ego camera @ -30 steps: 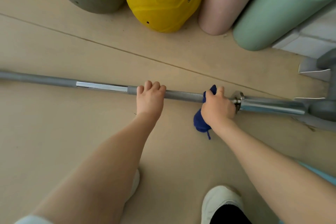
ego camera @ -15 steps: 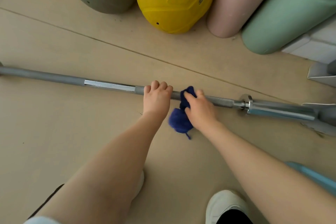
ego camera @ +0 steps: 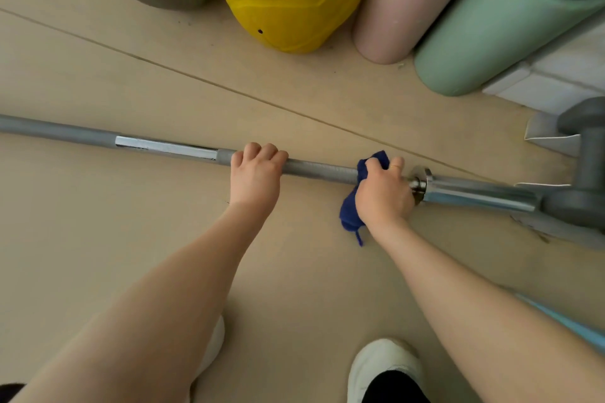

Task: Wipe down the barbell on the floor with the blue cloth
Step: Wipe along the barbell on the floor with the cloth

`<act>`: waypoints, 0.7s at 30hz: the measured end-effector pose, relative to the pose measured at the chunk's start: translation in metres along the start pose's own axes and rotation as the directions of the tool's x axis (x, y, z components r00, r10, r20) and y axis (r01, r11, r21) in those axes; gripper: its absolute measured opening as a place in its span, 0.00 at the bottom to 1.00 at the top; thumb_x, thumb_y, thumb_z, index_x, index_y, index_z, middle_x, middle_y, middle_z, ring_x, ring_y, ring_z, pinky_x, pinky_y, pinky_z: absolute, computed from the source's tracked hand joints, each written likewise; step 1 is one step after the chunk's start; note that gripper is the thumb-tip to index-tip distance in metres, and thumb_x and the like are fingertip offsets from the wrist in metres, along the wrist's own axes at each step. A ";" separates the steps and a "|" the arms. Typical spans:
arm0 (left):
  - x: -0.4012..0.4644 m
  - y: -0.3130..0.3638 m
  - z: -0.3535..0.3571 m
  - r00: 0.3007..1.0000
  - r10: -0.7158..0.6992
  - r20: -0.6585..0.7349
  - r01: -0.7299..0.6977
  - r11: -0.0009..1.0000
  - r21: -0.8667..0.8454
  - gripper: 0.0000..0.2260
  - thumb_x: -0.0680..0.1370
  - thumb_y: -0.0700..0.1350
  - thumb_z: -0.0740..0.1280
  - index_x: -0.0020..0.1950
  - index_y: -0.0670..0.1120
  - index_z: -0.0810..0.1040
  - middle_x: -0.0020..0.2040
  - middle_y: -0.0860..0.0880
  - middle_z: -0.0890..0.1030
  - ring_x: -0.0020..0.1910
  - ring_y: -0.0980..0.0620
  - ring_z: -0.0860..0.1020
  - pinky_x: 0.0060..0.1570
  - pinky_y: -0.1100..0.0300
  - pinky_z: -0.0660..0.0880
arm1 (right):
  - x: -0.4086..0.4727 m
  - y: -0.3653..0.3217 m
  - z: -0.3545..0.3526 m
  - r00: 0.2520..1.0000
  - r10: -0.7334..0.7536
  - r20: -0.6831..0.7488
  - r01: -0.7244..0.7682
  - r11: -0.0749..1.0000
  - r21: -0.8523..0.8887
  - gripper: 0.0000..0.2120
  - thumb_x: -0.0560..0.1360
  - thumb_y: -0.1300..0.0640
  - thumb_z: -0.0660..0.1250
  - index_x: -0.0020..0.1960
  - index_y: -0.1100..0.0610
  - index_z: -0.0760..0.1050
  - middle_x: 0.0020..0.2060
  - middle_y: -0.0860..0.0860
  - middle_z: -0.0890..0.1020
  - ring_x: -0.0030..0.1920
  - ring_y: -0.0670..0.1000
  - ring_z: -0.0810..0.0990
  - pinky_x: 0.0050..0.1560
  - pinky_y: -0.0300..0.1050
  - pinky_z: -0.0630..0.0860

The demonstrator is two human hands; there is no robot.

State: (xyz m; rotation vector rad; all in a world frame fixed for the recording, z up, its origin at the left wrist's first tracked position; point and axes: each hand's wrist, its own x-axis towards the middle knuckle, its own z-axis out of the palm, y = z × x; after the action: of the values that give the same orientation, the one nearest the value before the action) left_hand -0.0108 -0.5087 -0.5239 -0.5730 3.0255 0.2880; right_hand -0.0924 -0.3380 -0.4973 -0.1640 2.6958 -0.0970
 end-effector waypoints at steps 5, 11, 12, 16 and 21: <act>0.003 0.001 -0.002 0.999 -0.022 0.044 0.023 1.000 -0.009 0.10 0.72 0.36 0.68 0.53 0.44 0.80 0.50 0.45 0.80 0.52 0.40 0.73 0.48 0.50 0.66 | -0.001 0.014 0.005 0.968 -0.235 -0.093 0.231 0.972 -0.054 0.16 0.75 0.63 0.57 0.60 0.53 0.71 0.57 0.57 0.70 0.53 0.61 0.70 0.49 0.52 0.66; 0.008 0.003 -0.007 0.996 -0.041 0.076 0.041 0.999 0.003 0.10 0.72 0.36 0.68 0.52 0.44 0.81 0.49 0.45 0.81 0.53 0.40 0.73 0.48 0.50 0.66 | 0.032 0.043 -0.010 0.994 -0.079 -0.075 0.093 0.972 0.214 0.16 0.72 0.64 0.60 0.59 0.55 0.73 0.59 0.55 0.70 0.59 0.58 0.68 0.55 0.46 0.68; 0.007 0.002 -0.006 0.998 -0.031 0.056 0.031 0.999 0.008 0.10 0.70 0.35 0.70 0.50 0.44 0.81 0.47 0.45 0.81 0.50 0.40 0.74 0.46 0.50 0.67 | 0.035 0.037 -0.010 0.999 -0.005 -0.049 0.024 0.915 0.403 0.16 0.73 0.62 0.59 0.59 0.55 0.73 0.58 0.53 0.70 0.58 0.56 0.70 0.53 0.41 0.67; 0.007 0.002 -0.007 1.000 -0.013 0.022 0.013 1.000 0.017 0.11 0.67 0.35 0.72 0.47 0.44 0.82 0.44 0.45 0.82 0.46 0.39 0.76 0.42 0.50 0.69 | 0.043 0.019 -0.008 0.952 -0.284 -0.119 0.307 0.860 0.407 0.22 0.73 0.69 0.54 0.63 0.58 0.73 0.61 0.57 0.69 0.58 0.56 0.72 0.56 0.38 0.66; 0.007 -0.001 -0.006 1.000 0.017 0.006 -0.017 1.000 0.024 0.11 0.65 0.36 0.75 0.46 0.45 0.82 0.42 0.47 0.82 0.43 0.40 0.77 0.42 0.51 0.71 | 0.037 0.032 0.007 0.773 -0.487 -0.407 0.508 0.859 -0.064 0.15 0.67 0.59 0.58 0.49 0.59 0.78 0.47 0.57 0.81 0.45 0.61 0.80 0.46 0.49 0.75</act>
State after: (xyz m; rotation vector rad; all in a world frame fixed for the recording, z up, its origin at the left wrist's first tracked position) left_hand -0.0175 -0.5131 -0.5189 -0.5437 3.0256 0.2534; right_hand -0.1263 -0.3115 -0.5219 -0.9478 2.9819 -0.4015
